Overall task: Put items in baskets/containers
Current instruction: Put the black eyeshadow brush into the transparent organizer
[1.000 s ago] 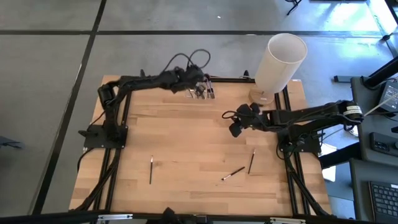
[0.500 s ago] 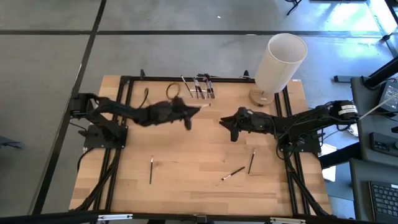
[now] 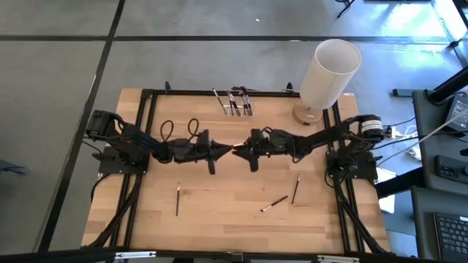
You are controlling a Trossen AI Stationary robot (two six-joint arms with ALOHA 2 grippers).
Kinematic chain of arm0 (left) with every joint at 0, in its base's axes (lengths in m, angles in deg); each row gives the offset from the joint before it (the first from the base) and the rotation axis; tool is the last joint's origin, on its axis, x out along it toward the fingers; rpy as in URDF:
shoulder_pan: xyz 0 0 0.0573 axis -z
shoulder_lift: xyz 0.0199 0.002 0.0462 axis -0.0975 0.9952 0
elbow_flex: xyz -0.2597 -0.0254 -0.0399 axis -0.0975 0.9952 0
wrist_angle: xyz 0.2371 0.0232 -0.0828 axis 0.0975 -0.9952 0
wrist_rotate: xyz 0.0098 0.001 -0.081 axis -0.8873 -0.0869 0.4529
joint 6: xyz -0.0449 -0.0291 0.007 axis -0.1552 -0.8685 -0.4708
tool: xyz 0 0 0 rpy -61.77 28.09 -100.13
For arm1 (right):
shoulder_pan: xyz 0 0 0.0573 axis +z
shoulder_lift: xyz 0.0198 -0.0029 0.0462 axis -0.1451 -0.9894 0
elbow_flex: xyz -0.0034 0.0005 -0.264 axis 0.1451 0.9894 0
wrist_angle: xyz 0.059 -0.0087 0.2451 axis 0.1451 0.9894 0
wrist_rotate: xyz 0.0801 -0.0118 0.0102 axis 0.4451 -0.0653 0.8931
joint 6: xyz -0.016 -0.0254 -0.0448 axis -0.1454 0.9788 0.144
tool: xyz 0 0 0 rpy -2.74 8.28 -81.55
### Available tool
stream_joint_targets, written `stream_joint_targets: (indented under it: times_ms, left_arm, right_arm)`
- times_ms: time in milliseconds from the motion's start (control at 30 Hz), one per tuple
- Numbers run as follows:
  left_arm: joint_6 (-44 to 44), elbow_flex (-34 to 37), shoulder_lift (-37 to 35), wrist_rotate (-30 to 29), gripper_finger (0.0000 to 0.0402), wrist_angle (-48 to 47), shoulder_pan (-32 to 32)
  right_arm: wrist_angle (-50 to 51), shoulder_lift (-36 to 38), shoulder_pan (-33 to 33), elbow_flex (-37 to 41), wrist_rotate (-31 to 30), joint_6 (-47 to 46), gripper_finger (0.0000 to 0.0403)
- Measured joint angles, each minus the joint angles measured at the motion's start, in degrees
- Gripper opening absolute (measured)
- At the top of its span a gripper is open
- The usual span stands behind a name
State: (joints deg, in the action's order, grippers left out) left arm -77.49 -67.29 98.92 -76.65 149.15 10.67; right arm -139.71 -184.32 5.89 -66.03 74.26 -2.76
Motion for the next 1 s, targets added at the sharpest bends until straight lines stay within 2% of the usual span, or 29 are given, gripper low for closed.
stream_joint_targets:
  times_ms: [100, 300, 500, 767, 1000]
  left_arm:
    - [1.4, 0.0, 0.0, -0.3, 0.0026, 2.9, 1.4]
    - [4.0, 0.0, -0.4, 0.7, 0.0026, 9.9, 2.4]
    - [3.8, -0.1, -0.5, 1.9, 0.0026, 10.6, 3.0]
    - [7.0, 0.0, -0.3, 1.5, 0.0026, 11.4, 5.1]
    - [11.1, 0.0, -0.3, -0.5, 0.0026, 11.6, 5.3]
  right_arm:
    - [-0.3, 0.4, 0.0, -1.5, 1.3, 1.4, 0.0117]
    - [-4.9, 2.4, 1.7, -1.6, -2.5, 7.5, 0.0117]
    - [-7.6, 2.8, 3.6, -1.6, -4.9, 9.9, 0.0117]
    - [-9.6, 3.9, 5.5, -1.6, -4.8, 12.7, 0.0117]
    - [-12.5, 4.3, 5.4, -1.6, -4.8, 10.0, 0.0117]
